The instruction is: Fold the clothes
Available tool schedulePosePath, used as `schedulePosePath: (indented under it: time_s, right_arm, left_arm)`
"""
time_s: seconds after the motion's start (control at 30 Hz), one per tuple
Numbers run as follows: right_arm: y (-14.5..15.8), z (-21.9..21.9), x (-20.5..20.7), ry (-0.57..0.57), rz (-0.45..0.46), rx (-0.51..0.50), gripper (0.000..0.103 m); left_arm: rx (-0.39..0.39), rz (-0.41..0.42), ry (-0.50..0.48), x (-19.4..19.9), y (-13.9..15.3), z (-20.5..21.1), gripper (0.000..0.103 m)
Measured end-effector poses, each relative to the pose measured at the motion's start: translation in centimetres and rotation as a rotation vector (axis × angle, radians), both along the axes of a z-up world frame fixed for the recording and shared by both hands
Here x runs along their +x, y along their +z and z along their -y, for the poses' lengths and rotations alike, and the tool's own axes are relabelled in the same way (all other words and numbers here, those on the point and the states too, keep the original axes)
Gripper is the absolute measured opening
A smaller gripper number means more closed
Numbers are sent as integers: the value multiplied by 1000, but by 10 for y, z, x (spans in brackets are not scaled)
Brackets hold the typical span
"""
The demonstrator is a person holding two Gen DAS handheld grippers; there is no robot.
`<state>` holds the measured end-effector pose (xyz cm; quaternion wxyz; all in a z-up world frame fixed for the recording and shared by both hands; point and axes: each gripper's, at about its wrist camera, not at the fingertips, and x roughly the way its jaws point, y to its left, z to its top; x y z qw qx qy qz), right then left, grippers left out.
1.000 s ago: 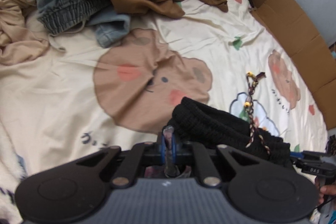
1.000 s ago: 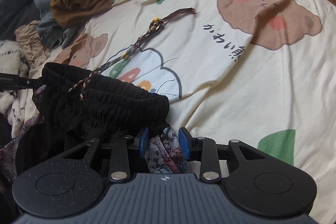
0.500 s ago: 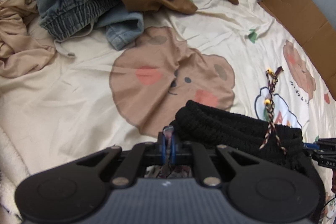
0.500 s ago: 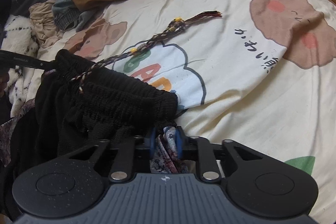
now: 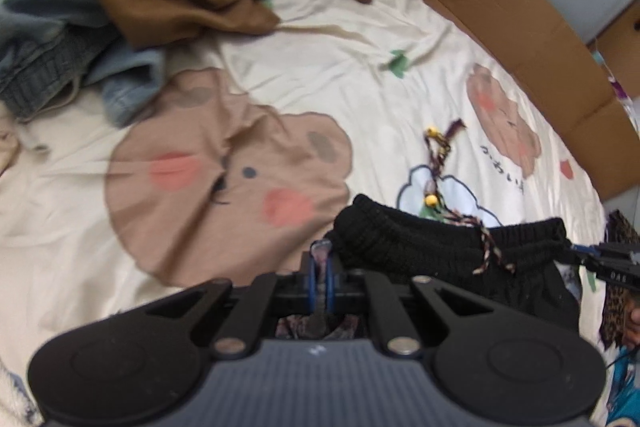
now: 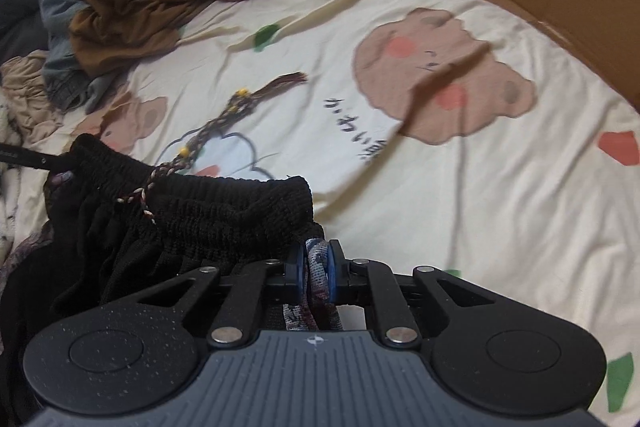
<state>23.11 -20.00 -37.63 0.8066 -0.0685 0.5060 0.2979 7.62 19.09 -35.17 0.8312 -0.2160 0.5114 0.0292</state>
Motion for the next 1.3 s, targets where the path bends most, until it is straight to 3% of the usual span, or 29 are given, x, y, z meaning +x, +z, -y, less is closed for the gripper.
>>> schedulePosePath:
  time_s: [0.23,0.33,0.5,0.63,0.77,1.3]
  right_arm:
    - [-17,7,2,-41,-49,20,18]
    - [-20,14,4,-66,-65,46,29]
    - [-24,24,7,-107,-91,90,32]
    - [-25,27,6,-126,-101,110,32]
    - [-25,28,3,-136,-104,121,32]
    - [-26,36,-9,-168,-117,153,39]
  left_arm:
    - [52,-72,17,6,-29,-15,4]
    - [79,-82,14,7,-28,-21,2]
    - [93,-107,22,13,-25,-24,4]
    - [128,-68,13,24,-8,-19,16]
    - [101,-38,-2,39,3,-17,45]
    - [57,-22,-174,109,-2,51,67]
